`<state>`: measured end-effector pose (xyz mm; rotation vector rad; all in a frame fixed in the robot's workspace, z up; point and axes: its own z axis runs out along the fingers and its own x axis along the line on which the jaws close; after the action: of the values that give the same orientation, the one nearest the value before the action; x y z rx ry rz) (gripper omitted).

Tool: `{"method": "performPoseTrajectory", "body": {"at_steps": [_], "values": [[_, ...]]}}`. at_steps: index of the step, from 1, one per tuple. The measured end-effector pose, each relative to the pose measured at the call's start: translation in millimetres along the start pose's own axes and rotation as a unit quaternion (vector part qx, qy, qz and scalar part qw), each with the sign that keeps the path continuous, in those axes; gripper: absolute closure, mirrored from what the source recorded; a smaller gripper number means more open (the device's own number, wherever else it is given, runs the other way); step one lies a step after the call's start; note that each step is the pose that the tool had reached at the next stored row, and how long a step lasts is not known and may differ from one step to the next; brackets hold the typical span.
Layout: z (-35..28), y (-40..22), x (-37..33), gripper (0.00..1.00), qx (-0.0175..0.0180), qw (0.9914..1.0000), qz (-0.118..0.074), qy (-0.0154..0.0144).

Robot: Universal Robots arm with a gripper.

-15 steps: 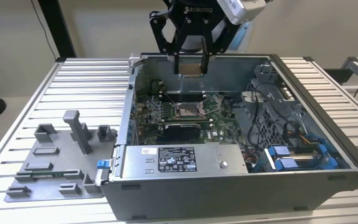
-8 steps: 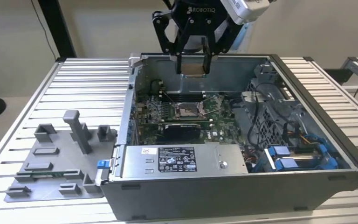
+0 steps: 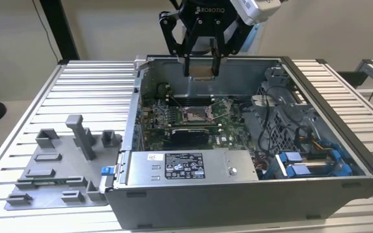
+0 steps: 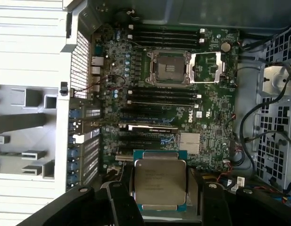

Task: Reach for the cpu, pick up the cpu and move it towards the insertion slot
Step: 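Pick up the cpu and move it towards the insertion slot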

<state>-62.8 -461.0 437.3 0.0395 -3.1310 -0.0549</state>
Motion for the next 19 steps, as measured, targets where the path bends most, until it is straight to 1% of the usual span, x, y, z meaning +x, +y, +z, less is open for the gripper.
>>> {"method": "performPoseTrajectory", "body": {"at_steps": [5, 19], "values": [[0.3, 2.2, -1.0, 1.0, 0.0, 1.0, 0.0, 0.0], [1.9, 13.1, -5.5, 1.0, 0.0, 1.0, 0.0, 0.0]]}}
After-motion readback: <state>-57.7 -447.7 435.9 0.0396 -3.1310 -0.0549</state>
